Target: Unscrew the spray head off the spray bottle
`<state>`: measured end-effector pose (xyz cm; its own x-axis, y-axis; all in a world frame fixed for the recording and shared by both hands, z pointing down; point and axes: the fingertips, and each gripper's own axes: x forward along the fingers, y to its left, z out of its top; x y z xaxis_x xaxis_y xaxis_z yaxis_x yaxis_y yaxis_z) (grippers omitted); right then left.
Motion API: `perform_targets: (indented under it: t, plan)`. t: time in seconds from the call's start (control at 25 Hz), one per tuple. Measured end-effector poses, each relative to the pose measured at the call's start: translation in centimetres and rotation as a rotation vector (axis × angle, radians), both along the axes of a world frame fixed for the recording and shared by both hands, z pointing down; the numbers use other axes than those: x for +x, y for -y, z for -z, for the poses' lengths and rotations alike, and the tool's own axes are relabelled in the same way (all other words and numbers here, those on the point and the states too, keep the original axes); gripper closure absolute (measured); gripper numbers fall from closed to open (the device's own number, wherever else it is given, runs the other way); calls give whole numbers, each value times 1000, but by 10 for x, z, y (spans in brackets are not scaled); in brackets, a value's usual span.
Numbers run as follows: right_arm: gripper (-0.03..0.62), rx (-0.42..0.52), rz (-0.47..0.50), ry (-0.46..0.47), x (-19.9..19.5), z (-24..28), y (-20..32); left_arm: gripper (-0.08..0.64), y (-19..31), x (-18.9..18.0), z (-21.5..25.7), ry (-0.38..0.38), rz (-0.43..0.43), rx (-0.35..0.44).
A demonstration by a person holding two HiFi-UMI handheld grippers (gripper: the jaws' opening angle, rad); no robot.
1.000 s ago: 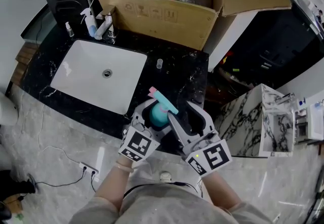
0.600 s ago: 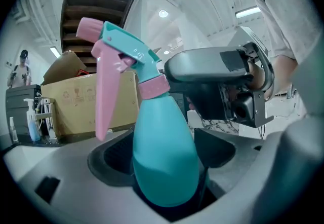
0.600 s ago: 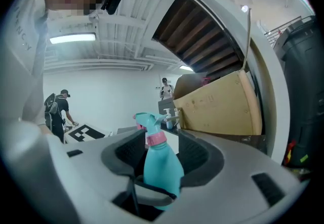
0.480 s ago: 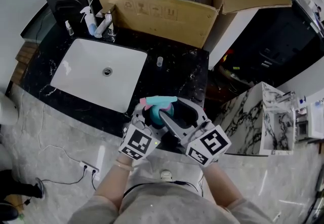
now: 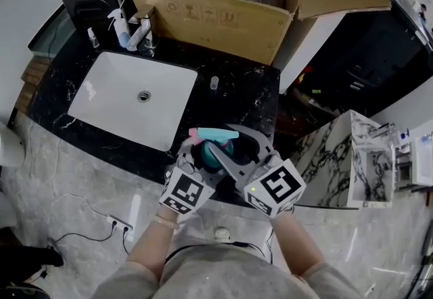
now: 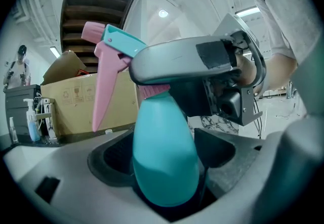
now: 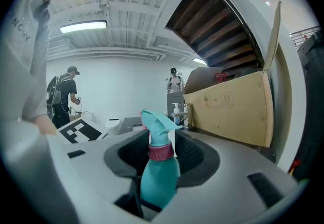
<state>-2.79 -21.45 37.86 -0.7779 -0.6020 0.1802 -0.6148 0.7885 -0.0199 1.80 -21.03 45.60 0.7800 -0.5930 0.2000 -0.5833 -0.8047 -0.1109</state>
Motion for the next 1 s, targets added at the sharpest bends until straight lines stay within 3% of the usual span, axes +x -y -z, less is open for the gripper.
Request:
perform_targets:
  t: [1.0]
  plan:
    - [439, 41, -17, 311, 22, 60, 4, 183, 0, 0, 0, 0, 2, -10]
